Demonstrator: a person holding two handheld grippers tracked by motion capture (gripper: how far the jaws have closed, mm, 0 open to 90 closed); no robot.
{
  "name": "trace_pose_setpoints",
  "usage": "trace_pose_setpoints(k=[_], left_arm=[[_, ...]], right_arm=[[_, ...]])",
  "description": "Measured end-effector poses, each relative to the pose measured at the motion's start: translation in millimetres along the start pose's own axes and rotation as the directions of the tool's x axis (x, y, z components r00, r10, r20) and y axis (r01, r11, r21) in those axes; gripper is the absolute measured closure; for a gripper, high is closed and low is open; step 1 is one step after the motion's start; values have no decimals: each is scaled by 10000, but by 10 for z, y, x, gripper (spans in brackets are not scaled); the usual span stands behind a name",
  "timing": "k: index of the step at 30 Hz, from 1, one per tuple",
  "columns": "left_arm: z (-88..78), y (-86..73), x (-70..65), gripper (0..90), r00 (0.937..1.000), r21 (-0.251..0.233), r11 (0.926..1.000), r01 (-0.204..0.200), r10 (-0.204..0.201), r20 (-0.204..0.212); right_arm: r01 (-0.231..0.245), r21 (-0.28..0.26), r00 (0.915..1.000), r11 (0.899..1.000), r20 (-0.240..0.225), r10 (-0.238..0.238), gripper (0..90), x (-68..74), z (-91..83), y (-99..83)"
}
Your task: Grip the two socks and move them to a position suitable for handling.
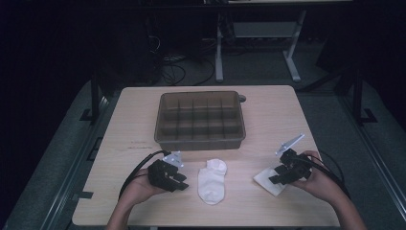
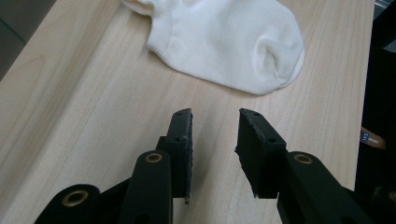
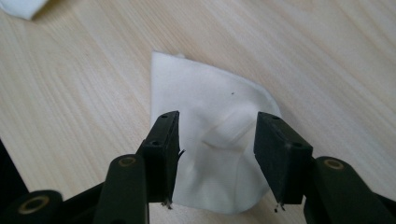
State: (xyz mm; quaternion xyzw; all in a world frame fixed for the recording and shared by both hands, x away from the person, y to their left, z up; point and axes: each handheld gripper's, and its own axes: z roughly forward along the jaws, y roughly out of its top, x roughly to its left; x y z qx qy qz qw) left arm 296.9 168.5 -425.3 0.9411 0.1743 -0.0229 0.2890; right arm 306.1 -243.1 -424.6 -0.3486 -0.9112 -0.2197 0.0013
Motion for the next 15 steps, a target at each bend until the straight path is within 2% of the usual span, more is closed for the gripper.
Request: trace_pose_setpoints(k=[10,15], left_arm=[[-1,-26,14,657,10000,15,10000,56,-56,13],[-17,-33,15,657,9999,-34,9999,101,-101,47]], right_arm=[[66,190,9998,9998,176,-69,484,11,152,-29],[295,303,9982,9991,516,-311,485,63,182,-33]])
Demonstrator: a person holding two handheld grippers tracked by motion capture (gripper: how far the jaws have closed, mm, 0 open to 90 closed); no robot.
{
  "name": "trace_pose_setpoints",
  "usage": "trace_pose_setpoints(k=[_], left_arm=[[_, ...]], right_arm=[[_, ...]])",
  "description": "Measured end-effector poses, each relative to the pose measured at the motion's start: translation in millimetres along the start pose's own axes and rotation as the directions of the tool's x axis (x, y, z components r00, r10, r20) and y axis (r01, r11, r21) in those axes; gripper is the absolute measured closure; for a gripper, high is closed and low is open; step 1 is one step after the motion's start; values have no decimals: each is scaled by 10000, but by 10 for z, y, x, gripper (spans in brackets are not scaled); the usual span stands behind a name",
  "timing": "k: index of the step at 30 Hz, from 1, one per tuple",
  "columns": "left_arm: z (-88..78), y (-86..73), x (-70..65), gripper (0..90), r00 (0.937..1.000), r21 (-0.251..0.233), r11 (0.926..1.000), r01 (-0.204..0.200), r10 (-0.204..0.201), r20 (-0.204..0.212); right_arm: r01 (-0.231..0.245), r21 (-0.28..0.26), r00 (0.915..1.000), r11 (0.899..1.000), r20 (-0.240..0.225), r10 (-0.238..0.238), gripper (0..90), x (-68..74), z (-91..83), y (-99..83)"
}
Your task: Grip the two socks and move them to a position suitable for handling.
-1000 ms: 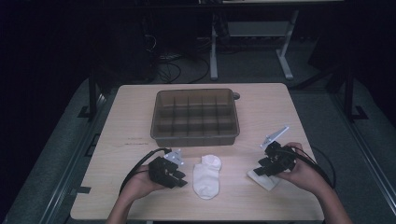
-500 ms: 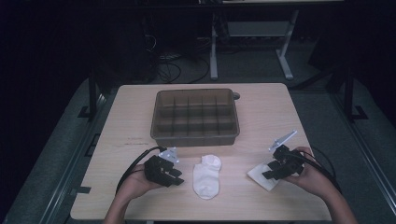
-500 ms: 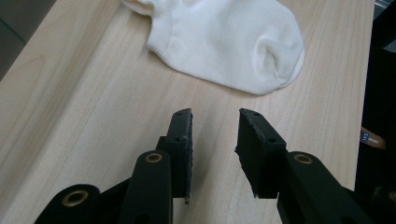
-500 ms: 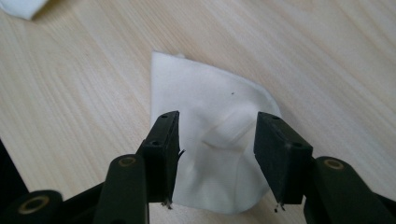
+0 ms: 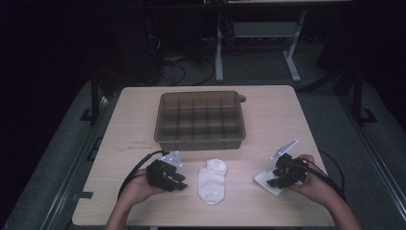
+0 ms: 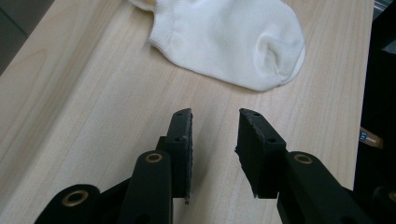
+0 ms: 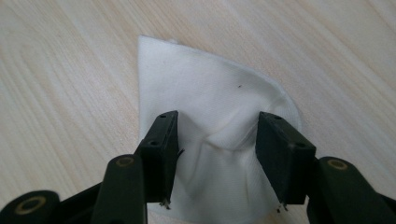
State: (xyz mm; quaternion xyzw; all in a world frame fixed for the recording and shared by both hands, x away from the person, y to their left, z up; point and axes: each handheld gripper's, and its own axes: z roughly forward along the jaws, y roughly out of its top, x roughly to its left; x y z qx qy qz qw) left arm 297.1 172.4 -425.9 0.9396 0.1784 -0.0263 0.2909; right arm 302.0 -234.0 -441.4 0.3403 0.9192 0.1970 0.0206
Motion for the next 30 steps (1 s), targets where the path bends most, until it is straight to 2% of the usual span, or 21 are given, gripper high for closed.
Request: trace_pose_setpoints(k=[7,11,16,18,22,25,30], left_arm=[[-17,-13,-9,657,10000,-57,10000,23,-23,-50],[-34,-26,-9,657,10000,-86,9999,56,-56,-64],[-55,-39,10,657,9999,-192,9997,138,-139,-73],[-59,-42,14,657,9999,-172,9998,132,-133,-84],[-79,-52,24,657,9998,-258,9995,180,-182,-69],[-89,-58,27,654,9998,-293,9994,202,-205,-71],[-122,-73,45,645,9996,-372,9990,243,-249,-157]], right_arm=[[386,600,9960,9975,779,-432,533,117,40,72],[461,591,9952,9972,830,-509,639,123,40,88],[597,549,9944,9967,843,-642,729,119,39,95],[778,635,9927,9949,877,-832,762,114,41,109],[831,647,9931,9944,777,-880,784,101,38,117],[787,666,9957,9947,427,-816,794,72,21,126],[865,593,9961,9945,98,-872,800,74,-12,162]])
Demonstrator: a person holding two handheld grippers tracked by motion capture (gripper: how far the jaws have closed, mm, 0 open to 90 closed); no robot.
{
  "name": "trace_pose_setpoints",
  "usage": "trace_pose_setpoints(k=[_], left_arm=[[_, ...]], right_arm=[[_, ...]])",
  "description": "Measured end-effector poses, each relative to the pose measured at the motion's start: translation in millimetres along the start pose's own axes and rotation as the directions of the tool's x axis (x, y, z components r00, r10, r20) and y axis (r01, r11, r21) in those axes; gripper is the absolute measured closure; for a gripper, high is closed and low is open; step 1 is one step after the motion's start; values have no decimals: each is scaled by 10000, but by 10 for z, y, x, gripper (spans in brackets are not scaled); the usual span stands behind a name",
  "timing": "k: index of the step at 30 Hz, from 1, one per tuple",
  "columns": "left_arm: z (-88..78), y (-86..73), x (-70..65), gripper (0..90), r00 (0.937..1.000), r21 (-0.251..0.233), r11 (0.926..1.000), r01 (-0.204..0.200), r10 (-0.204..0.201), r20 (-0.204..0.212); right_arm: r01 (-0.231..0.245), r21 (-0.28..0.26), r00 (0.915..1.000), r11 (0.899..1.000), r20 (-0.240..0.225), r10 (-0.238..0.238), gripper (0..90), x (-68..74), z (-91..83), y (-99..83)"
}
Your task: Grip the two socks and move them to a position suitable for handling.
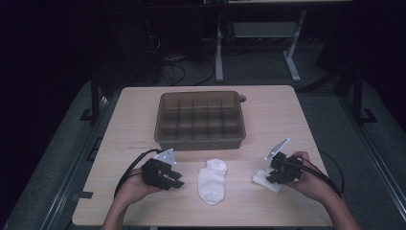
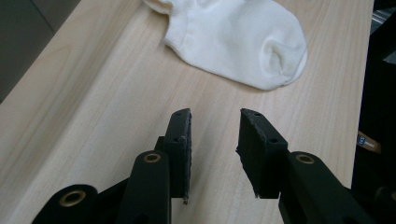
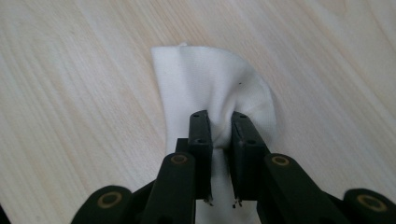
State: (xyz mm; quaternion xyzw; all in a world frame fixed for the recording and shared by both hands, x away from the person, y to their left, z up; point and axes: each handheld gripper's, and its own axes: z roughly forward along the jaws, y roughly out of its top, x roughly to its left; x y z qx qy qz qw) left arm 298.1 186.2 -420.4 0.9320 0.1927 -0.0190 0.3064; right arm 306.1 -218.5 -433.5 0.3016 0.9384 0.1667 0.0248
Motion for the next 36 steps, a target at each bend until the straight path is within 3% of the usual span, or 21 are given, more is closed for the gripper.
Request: trace_pose_setpoints(k=[16,25,36], left_arm=[[-55,-44,34,627,9998,-25,9999,154,-155,-156],[-82,-57,43,620,9997,-67,9998,182,-183,-179],[-93,-70,53,609,9996,-74,9998,200,-201,-219]], right_arm=[[995,-539,9947,9936,-198,-1007,803,182,-257,410],[1706,-452,9843,9843,-392,-1724,802,326,-220,728],[2180,-482,9729,9748,-682,-2209,802,421,-128,1039]])
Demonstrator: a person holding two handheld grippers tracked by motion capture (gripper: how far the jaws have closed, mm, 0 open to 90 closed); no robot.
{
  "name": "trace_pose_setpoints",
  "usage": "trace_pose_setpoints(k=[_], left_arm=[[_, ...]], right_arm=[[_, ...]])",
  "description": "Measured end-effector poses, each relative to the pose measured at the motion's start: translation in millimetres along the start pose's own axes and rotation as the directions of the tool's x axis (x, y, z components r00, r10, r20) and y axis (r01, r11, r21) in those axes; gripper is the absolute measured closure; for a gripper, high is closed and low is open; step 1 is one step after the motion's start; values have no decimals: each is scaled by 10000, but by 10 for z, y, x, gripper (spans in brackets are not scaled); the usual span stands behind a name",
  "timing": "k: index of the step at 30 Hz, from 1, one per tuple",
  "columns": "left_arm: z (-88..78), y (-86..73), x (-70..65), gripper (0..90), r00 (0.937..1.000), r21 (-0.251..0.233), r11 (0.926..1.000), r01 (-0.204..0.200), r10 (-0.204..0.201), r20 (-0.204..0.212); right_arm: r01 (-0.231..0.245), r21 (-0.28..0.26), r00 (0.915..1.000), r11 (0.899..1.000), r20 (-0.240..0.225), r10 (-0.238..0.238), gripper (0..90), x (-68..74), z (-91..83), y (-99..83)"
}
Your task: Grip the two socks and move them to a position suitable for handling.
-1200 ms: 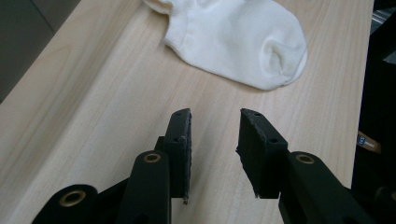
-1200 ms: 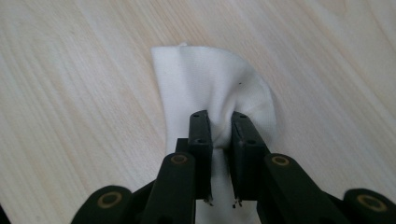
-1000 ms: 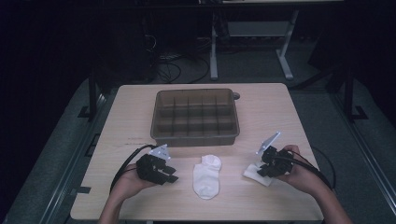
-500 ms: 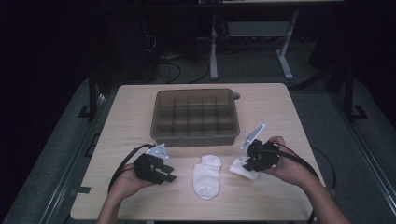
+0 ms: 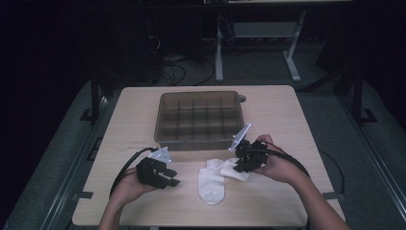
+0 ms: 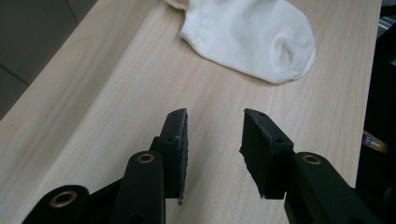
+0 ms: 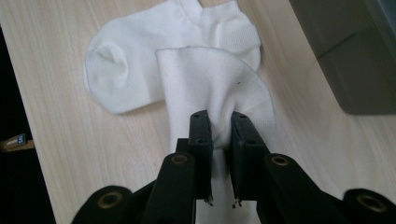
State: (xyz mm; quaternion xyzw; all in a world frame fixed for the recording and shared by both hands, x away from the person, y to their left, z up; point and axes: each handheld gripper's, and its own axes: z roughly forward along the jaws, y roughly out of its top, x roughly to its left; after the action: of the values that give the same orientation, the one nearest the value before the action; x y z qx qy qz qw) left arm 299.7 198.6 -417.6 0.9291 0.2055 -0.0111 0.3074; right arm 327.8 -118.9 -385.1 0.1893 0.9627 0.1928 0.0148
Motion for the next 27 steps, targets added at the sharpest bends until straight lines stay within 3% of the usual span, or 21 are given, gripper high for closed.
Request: trace_pose_setpoints(k=[17,27], left_arm=[[-30,-14,7,604,10000,-58,10000,43,-43,-3],[-36,-19,12,604,10000,-120,9999,79,-80,-32]], right_arm=[[670,100,9972,9977,-348,-666,800,40,227,397],[858,245,9952,9960,-491,-845,799,38,370,501]])
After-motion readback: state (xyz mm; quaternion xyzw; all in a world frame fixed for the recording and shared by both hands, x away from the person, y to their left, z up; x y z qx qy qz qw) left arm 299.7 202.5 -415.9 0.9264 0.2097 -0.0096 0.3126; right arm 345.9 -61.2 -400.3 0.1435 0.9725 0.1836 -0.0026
